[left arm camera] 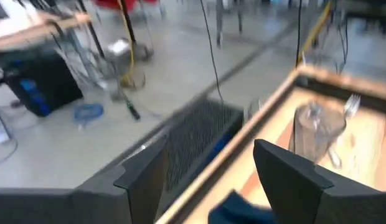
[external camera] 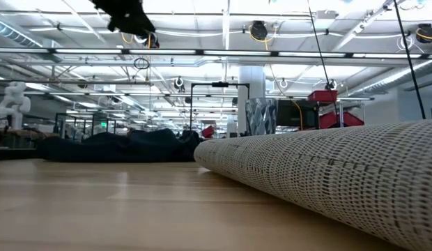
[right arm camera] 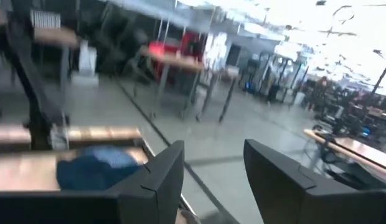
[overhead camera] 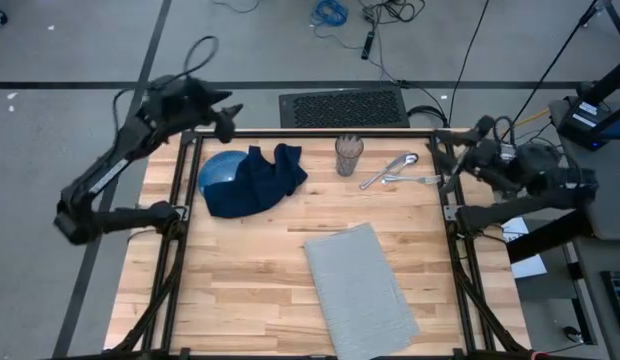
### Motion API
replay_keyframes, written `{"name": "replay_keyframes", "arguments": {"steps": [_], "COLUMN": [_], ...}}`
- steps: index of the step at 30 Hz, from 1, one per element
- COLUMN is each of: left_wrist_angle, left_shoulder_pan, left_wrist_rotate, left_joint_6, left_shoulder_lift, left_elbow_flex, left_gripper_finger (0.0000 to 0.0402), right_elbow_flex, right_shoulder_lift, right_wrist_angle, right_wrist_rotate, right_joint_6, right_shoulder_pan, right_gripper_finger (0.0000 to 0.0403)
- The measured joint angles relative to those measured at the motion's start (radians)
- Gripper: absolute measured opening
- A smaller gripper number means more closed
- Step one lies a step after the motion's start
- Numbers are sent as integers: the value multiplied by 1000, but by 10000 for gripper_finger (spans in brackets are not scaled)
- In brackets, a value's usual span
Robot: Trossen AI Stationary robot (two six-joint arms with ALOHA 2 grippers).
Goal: Set table place
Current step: Prepare the gray placemat
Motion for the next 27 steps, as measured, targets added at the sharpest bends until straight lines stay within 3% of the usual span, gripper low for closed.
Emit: {"name": "replay_keyframes", "arguments": {"steps": [6, 11, 15, 27], "left_wrist_angle": [-178, -351, -393, -399], "left_shoulder_pan": [-36, -60, -81, -274], "left_wrist_rotate": [4, 2, -6, 178], "left_joint_6": [67, 125, 137, 124], "left_shoulder_lift": [174, 292, 363, 469], "left_elbow_flex": [114, 129, 129, 129], "left_gripper_finger": [223, 223, 223, 223], "right_elbow_flex": [257, 372, 404, 405], "right_shoulder_lift": [264, 412, 479, 534], "right_wrist_angle": [-249, -384, -443, -657], "right_wrist_rotate": [0, -9, -13, -279], "right_joint_6": [33, 62, 91, 275], "right_shoulder_pan": [-47, -101, -136, -187], "right_gripper_finger": [153, 153, 153, 153]}}
